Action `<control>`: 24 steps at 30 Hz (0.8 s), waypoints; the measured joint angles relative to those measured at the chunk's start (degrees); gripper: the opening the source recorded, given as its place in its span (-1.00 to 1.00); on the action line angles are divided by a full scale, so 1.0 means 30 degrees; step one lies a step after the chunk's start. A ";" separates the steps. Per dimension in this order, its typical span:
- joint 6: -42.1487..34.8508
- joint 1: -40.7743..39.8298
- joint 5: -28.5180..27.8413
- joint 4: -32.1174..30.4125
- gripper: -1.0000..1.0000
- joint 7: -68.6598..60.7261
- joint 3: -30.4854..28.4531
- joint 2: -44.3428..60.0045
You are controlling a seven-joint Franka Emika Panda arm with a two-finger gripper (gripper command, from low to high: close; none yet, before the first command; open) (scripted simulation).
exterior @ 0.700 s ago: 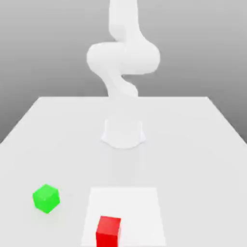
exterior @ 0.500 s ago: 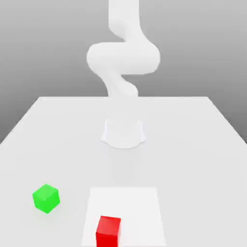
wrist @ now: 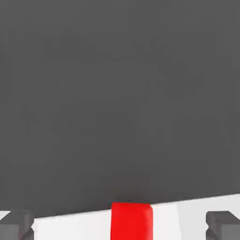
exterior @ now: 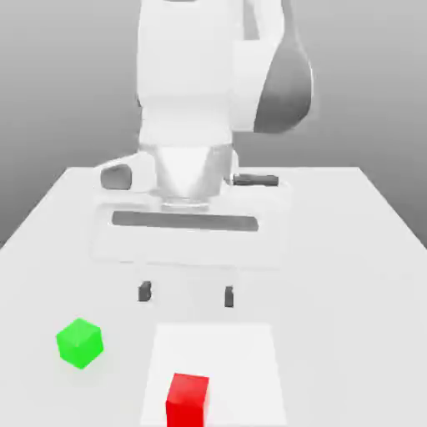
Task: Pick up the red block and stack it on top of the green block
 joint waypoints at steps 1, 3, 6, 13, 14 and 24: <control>0.0254 -0.0022 0.0030 -0.0103 0.00 0.0025 -0.0011 0.0693; 0.0761 -0.0069 0.0100 -0.0308 0.00 0.0068 -0.0029 0.2077; 0.2067 -0.0134 0.0211 -0.0265 0.00 0.0049 -0.0003 0.4155; 0.3722 -0.0215 0.0281 0.0016 -1.00 0.0009 0.0088 0.6178; 0.3723 -0.0218 0.0275 0.0017 -1.00 0.0015 0.0090 0.6177; 0.1028 -0.1422 0.0293 -0.1438 -1.00 -0.2281 -0.0882 0.2050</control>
